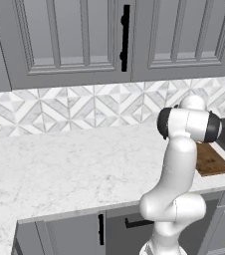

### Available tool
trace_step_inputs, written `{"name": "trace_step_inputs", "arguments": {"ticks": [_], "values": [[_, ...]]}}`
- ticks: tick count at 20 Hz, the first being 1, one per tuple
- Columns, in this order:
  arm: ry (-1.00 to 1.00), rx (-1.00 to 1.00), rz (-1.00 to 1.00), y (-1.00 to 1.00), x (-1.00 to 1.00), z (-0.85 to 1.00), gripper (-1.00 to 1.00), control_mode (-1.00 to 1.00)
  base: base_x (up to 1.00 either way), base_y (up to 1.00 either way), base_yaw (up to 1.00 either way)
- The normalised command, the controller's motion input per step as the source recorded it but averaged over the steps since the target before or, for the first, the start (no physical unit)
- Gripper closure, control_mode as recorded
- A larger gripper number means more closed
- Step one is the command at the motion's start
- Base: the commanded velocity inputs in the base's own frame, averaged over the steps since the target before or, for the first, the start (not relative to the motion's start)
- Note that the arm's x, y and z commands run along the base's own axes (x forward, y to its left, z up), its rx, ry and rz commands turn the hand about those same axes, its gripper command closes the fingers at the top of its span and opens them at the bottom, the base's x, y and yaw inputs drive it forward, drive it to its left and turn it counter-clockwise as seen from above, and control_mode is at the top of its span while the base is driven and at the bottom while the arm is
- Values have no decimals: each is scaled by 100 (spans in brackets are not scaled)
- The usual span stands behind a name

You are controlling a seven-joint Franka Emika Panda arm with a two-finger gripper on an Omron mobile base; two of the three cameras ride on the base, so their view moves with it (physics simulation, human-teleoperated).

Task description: Pick up the sponge from the counter and clean the cutting board by briefly scrubbing or pressing down on the cutting board. Once finished, release the sponge.

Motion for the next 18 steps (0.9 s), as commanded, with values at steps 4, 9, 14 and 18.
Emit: {"name": "trace_step_inputs", "arguments": {"ticks": [4, 9, 14, 18], "values": [[0, 0, 0, 0, -11, -8, 100, -100, 0, 0, 0], [0, 0, 0, 0, -31, -3, 100, -100, 0, 0, 0], [0, 0, 0, 0, -39, -1, 100, -100, 0, 0, 0], [-1, 0, 0, 0, -44, 0, 100, -100, 0, 0, 0]]}}
